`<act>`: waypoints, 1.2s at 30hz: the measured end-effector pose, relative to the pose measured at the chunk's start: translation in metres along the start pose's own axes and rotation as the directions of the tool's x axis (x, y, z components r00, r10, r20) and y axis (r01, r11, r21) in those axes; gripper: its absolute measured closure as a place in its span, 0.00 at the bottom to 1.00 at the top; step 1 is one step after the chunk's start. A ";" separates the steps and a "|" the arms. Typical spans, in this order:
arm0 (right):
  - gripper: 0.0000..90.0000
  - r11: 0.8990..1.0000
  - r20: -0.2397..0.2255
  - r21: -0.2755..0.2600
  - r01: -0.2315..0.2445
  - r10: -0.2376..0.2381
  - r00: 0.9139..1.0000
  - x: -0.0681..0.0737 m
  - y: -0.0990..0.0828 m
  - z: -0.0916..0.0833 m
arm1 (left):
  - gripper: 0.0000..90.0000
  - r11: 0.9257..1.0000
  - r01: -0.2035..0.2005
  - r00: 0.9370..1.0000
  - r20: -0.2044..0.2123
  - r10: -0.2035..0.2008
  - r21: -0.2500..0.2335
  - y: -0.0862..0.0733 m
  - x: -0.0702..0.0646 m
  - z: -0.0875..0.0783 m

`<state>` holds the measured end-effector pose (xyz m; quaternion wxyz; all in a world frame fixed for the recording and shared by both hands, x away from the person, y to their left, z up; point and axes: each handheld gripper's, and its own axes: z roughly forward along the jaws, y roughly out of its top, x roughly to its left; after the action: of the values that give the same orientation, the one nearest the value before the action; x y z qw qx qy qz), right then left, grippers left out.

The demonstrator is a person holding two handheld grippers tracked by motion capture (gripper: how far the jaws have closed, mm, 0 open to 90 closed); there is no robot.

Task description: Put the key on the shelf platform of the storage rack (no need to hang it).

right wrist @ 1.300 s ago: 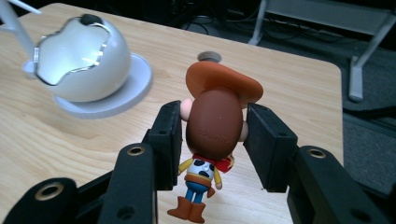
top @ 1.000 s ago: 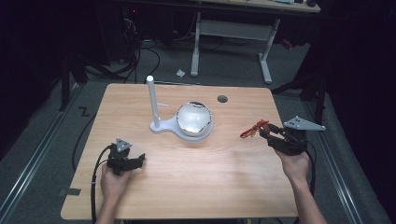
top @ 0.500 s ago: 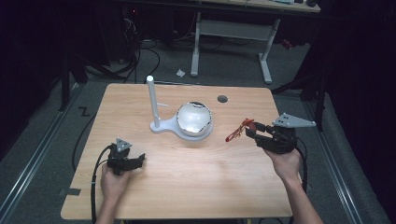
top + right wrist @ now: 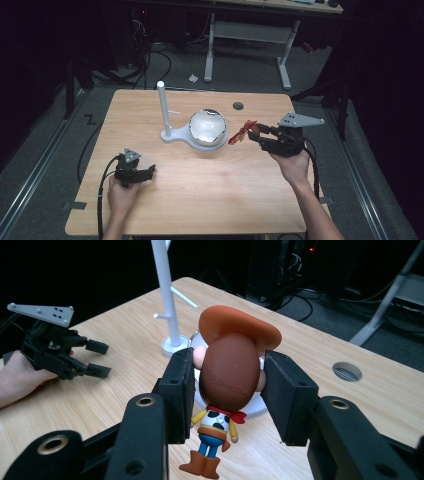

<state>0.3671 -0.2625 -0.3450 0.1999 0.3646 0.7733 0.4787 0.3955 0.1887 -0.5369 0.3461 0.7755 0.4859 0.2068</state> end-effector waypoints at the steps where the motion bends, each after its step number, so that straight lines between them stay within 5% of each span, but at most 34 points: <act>1: 0.64 1.000 -0.004 0.002 0.000 0.000 1.000 0.001 0.002 0.002 | 0.26 1.000 0.000 1.000 0.000 0.000 0.000 0.000 0.000 0.000; 36: 0.64 0.998 -0.039 0.066 -0.024 0.027 0.999 -0.008 0.034 0.071 | 0.26 1.000 0.000 1.000 0.001 0.000 0.000 0.000 0.000 0.000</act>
<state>0.4316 -0.2167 -0.3476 0.1661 0.3710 0.7878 0.4628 0.3956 0.1888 -0.5368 0.3462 0.7755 0.4858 0.2066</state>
